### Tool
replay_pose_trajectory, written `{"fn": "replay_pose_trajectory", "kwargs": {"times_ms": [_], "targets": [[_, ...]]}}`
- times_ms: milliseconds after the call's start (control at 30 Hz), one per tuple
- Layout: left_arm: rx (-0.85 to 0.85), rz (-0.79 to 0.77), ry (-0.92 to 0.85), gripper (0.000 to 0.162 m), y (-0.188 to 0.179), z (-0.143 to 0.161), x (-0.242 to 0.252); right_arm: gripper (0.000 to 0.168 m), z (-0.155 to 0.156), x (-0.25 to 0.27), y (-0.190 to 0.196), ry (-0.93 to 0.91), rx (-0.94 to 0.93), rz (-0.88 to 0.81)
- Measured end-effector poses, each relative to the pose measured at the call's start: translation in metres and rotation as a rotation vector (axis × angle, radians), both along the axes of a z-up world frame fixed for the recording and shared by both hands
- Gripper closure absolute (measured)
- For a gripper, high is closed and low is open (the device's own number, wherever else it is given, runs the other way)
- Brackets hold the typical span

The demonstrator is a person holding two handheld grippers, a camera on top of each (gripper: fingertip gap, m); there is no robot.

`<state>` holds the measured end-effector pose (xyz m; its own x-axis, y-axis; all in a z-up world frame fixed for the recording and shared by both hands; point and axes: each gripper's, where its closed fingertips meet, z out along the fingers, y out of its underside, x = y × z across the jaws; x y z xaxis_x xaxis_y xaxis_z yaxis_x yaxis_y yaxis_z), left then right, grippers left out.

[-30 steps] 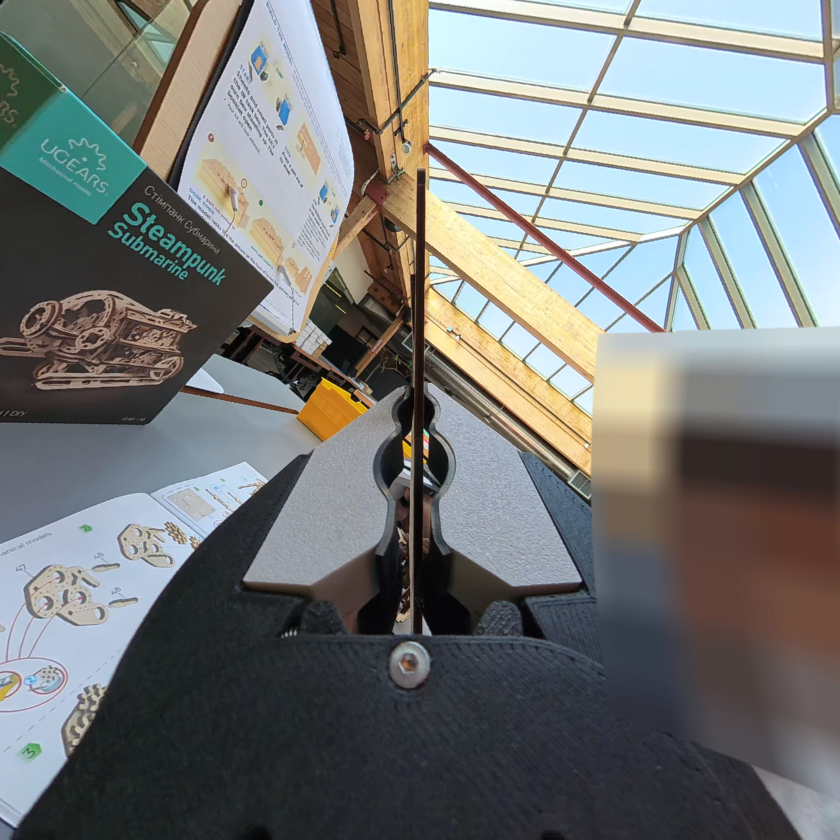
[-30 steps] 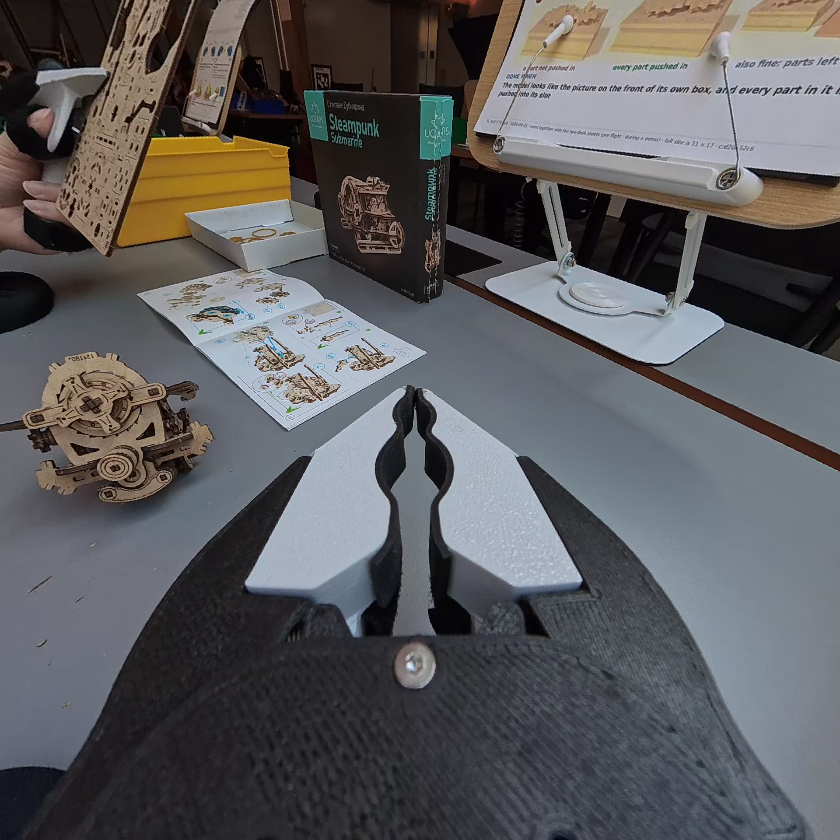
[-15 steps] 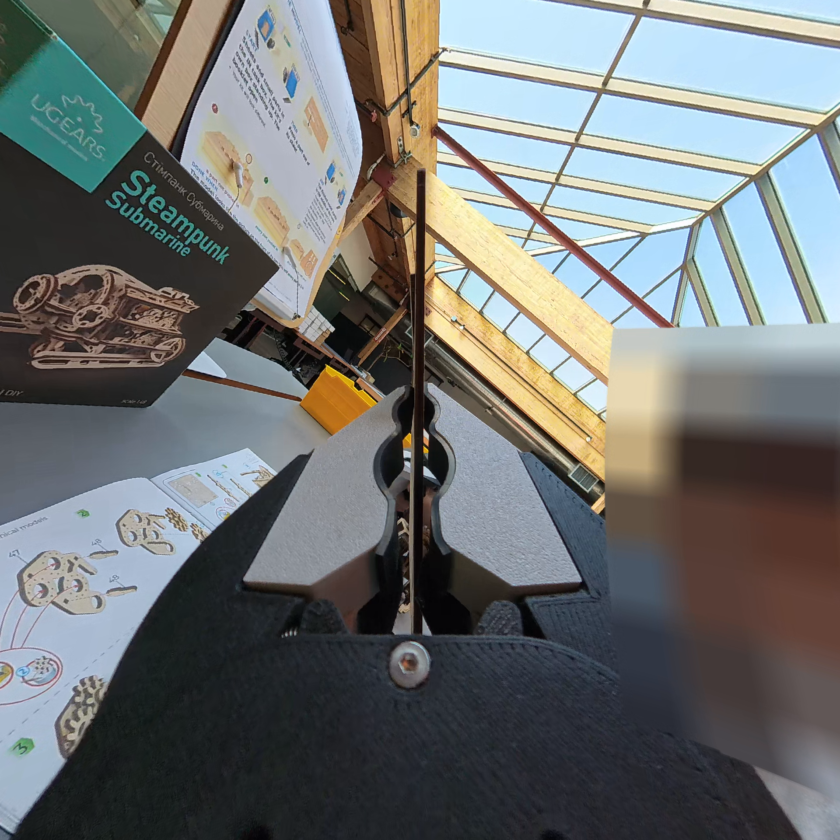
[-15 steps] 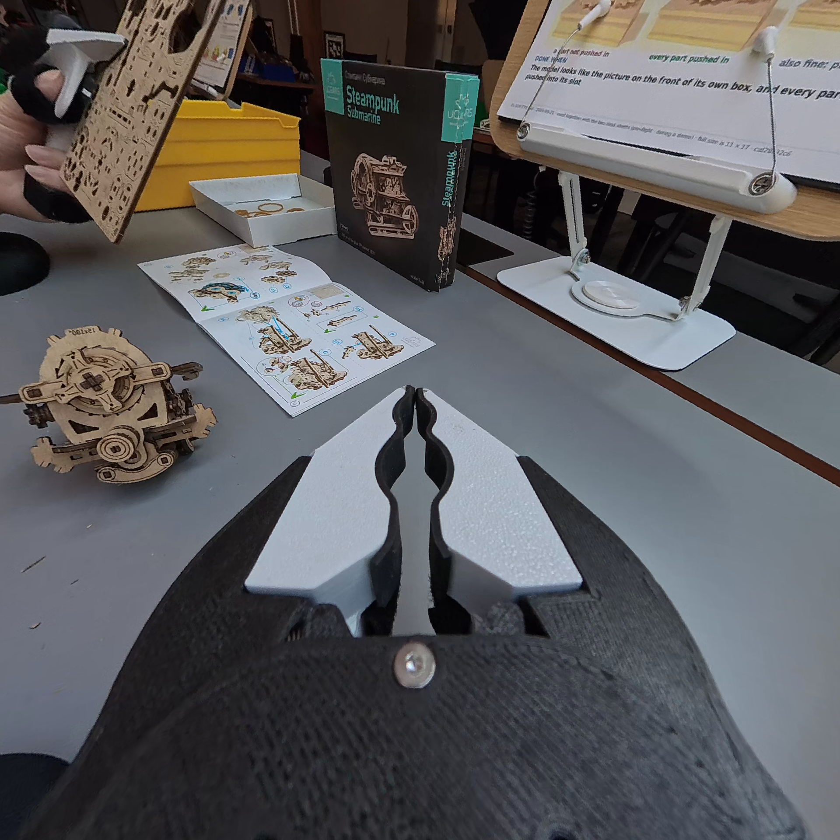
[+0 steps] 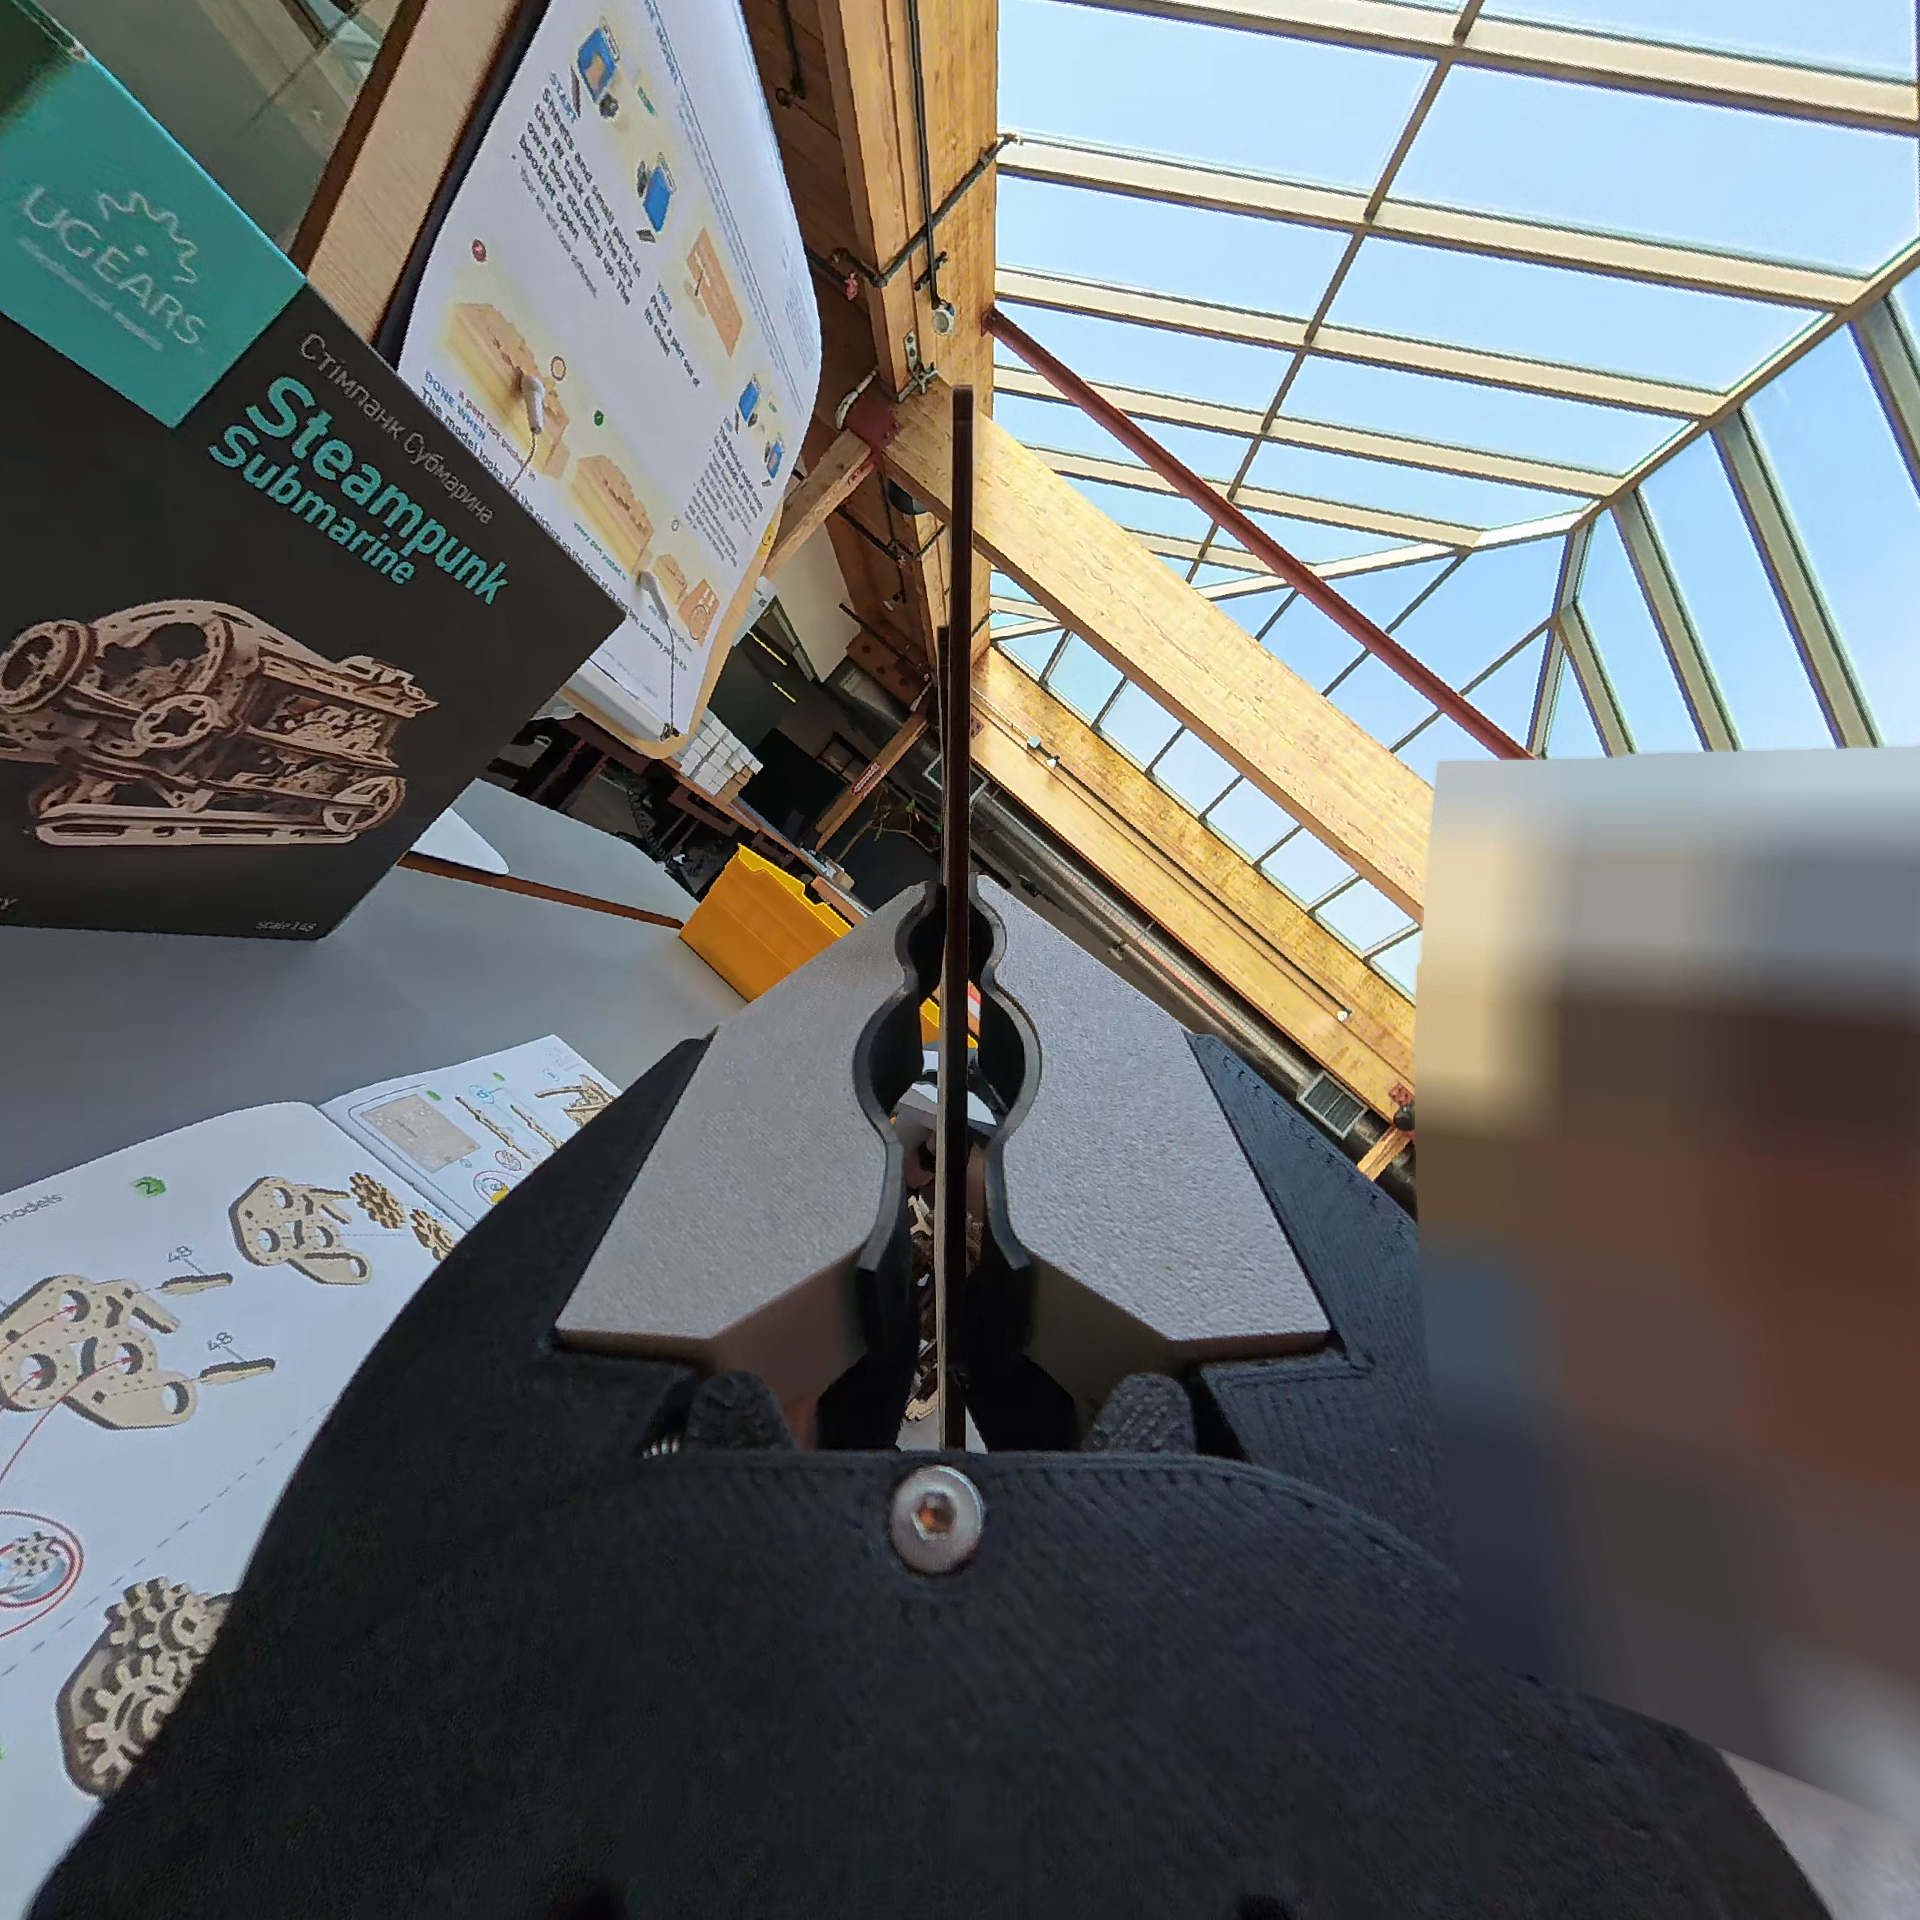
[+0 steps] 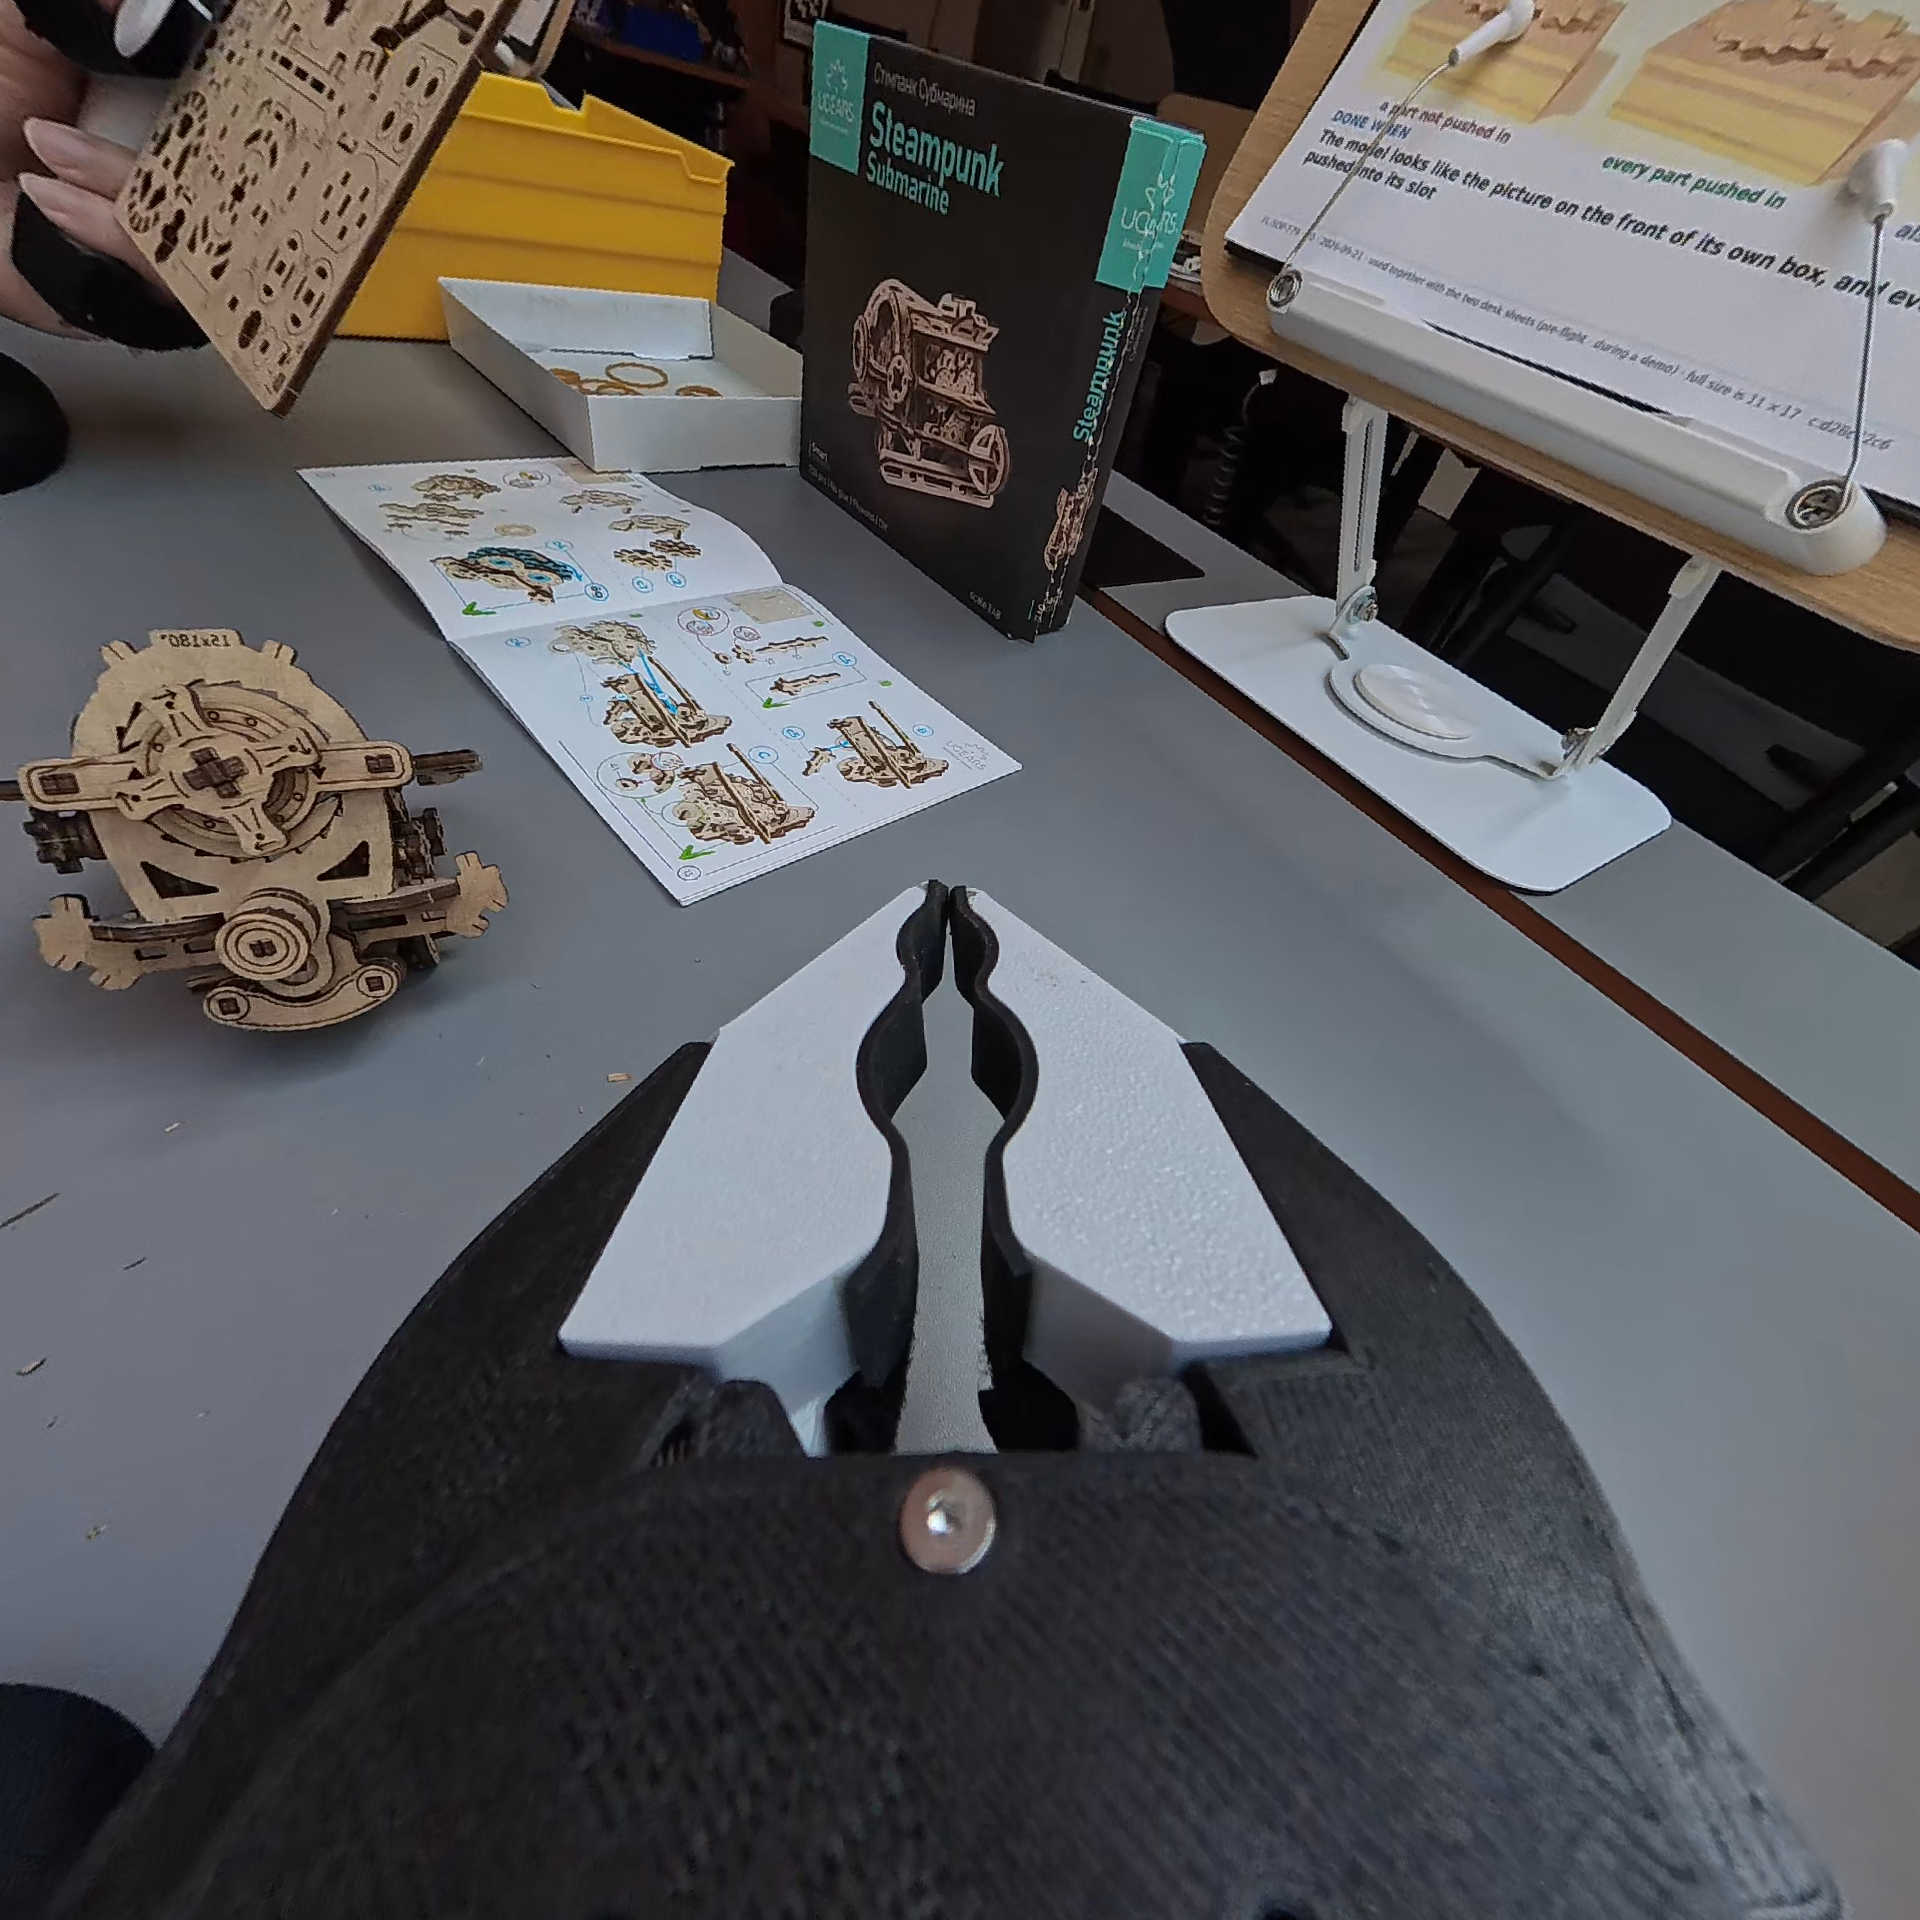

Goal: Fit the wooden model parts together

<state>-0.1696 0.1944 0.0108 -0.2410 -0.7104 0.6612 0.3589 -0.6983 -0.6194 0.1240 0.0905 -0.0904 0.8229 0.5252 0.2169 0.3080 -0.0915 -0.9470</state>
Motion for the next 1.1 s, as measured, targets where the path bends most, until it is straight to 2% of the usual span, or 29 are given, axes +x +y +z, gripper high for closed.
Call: {"fn": "replay_pose_trajectory", "kwargs": {"times_ms": [300, 1100], "targets": [[-0.003, -0.017, -0.005, 0.161, -0.0027, 0.0019, 0.0020, 0.168, -0.0043, -0.0032, -0.0002, -0.055, 0.004, 0.006], [-0.006, -0.028, -0.004, 0.161, -0.0041, 0.0008, 0.0037, 0.167, -0.0021, 0.0016, 0.0008, -0.064, 0.024, -0.013]]}}
